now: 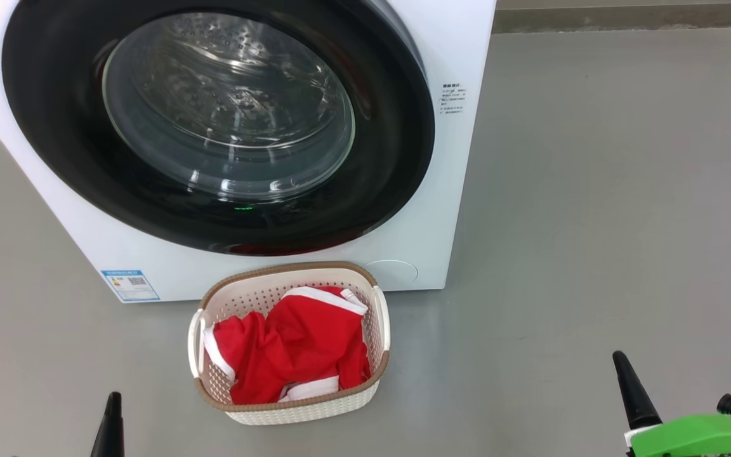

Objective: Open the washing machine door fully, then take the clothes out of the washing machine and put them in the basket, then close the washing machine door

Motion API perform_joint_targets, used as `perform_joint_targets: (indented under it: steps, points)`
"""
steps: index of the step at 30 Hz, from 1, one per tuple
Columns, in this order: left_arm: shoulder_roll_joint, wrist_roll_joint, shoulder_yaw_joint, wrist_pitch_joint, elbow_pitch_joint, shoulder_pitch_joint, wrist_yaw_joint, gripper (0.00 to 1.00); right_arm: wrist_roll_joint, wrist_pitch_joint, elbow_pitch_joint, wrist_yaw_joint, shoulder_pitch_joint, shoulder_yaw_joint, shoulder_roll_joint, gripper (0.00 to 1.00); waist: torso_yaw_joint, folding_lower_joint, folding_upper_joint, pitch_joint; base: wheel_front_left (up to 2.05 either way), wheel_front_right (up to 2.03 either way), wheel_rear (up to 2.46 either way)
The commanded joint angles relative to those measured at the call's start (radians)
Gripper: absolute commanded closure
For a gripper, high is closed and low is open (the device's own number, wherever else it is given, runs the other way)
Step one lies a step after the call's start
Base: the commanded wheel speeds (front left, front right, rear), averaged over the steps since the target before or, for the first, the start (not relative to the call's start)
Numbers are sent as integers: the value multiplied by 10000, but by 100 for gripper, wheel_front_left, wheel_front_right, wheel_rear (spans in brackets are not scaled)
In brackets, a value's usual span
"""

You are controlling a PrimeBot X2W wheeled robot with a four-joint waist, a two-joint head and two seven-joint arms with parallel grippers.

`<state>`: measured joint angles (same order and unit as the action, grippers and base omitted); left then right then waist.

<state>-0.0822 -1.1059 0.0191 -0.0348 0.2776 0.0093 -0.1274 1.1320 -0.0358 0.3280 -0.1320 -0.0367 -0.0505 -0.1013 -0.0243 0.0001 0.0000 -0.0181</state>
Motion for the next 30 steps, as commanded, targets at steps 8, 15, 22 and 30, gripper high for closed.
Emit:
perform_joint_targets:
  steps: [8,15,22,30]
  points:
    - [-39,-939,378,276,-269,-573,-22,100,922,269,-396,8,-452,-63,20,100,41,-1,0,25,0,0,0]
    - [19,-1640,472,479,-279,-675,-24,100,1579,477,-470,9,-497,-160,102,100,75,-1,0,47,0,0,0]
    - [76,-2334,565,680,-289,-776,-26,100,2230,683,-544,10,-541,-255,183,100,110,-1,0,68,0,0,0]
    - [142,-3134,672,912,-300,-893,-28,100,2981,920,-630,11,-591,-366,277,100,149,-1,0,92,0,0,0]
